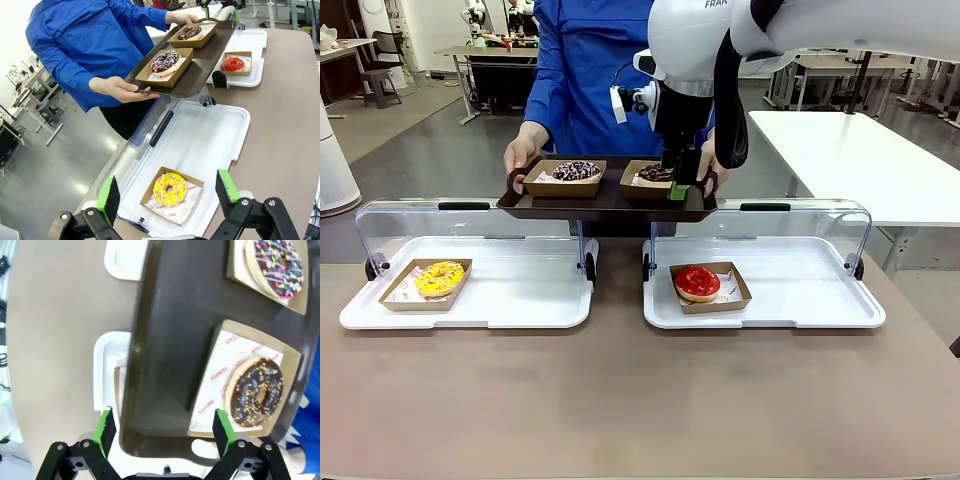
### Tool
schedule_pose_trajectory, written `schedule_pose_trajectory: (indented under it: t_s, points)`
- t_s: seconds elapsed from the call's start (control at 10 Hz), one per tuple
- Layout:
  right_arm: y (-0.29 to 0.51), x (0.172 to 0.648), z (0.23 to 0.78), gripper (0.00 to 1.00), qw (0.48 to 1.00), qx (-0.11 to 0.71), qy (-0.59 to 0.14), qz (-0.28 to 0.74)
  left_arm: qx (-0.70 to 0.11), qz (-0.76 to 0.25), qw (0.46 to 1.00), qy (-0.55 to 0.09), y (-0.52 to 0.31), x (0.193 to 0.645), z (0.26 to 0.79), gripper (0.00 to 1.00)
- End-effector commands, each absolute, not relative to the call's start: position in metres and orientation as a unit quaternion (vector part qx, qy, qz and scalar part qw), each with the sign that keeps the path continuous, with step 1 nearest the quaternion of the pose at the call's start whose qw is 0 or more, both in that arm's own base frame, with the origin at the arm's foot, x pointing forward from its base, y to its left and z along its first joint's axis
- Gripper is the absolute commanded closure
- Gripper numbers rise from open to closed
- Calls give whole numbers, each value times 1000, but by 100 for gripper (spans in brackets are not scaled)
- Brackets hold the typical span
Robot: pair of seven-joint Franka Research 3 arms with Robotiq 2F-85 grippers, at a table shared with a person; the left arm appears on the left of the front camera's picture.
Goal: Provide the desired donut to the person.
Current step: Place the picked Paper togo box onto the Handle tray extended by the person.
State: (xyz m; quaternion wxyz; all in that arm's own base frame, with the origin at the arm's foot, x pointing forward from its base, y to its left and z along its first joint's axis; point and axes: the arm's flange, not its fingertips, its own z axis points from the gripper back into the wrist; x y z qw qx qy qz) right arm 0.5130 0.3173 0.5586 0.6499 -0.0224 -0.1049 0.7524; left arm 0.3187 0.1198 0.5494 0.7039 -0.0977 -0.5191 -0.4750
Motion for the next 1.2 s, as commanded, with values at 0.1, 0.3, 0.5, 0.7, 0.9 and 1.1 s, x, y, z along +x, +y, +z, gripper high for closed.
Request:
schedule_pose_trajectory:
  t_s: [0.1, 0.3, 0.5, 0.7, 0.9, 1.1]
  points:
    - [317, 513, 559, 0, 650, -22, -105, 752, -100, -474, 700, -525, 120, 319, 549, 0]
    - [317, 513, 559, 0, 650, -22, -105, 752, -100, -474, 700, -525, 120, 319, 549, 0]
    - [317, 513, 559, 0, 650, -22, -105, 752, -100, -474, 700, -525, 120, 319, 549, 0]
    - [317, 513, 559, 0, 650, -22, -105, 752, -100, -474, 700, -525, 120, 319, 549, 0]
    - [317, 513, 559, 0, 650, -22, -105, 752, -100, -474, 700, -525, 120, 319, 549, 0]
    - [317, 513, 559, 0, 650, -22, -105, 752, -100, -474, 700, -525, 120, 319, 549, 0]
